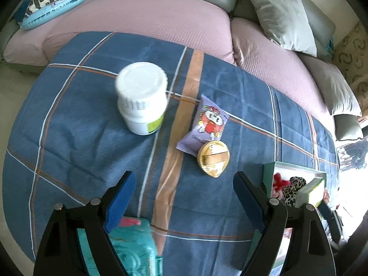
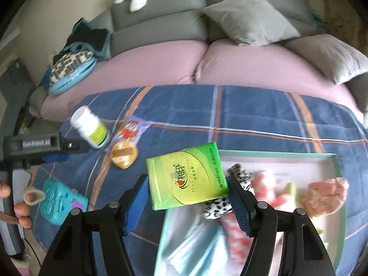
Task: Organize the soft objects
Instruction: 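Carry the tissue pack over the tray with the right tool while the left tool approaches the gold cookie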
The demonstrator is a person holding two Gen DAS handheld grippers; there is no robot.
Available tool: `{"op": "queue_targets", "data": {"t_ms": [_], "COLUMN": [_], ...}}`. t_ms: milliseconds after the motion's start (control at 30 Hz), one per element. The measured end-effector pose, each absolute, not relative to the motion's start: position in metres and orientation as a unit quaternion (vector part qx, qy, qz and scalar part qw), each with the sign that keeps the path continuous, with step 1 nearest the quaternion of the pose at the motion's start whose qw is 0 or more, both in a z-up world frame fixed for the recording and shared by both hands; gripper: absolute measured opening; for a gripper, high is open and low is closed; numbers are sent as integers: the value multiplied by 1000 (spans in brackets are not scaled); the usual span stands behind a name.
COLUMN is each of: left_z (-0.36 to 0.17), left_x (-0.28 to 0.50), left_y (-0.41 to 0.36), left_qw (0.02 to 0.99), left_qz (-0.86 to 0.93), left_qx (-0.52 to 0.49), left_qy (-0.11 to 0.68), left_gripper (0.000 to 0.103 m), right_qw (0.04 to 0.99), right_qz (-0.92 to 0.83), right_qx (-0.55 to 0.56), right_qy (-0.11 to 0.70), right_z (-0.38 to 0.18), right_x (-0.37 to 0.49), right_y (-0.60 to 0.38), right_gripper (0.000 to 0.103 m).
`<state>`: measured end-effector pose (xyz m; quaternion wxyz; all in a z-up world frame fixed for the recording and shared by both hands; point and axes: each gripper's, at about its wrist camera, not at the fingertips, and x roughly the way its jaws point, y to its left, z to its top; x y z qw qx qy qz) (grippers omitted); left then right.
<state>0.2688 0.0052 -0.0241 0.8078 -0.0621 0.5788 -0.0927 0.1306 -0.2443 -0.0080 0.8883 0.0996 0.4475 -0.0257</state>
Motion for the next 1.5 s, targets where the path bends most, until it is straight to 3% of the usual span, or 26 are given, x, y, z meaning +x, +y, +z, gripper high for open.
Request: {"op": "queue_targets", "data": {"t_ms": [800, 1333, 1500], "left_z": [-51, -82, -89], "left_x": [292, 290, 290], "left_y": [-86, -83, -94], "left_qw": [798, 782, 780], "left_qz": [-96, -97, -93], "left_qx": [37, 79, 92], "left_qy": [595, 610, 612], "left_gripper": [87, 87, 74], "right_qw": [868, 863, 861], "right_qz": [-145, -144, -144], "right_qx": [169, 177, 178], "right_qy": [443, 450, 454], "right_z": [-18, -23, -25], "right_x": [98, 97, 98], "right_y": [-346, -349, -349], "right_gripper": [70, 70, 70]}}
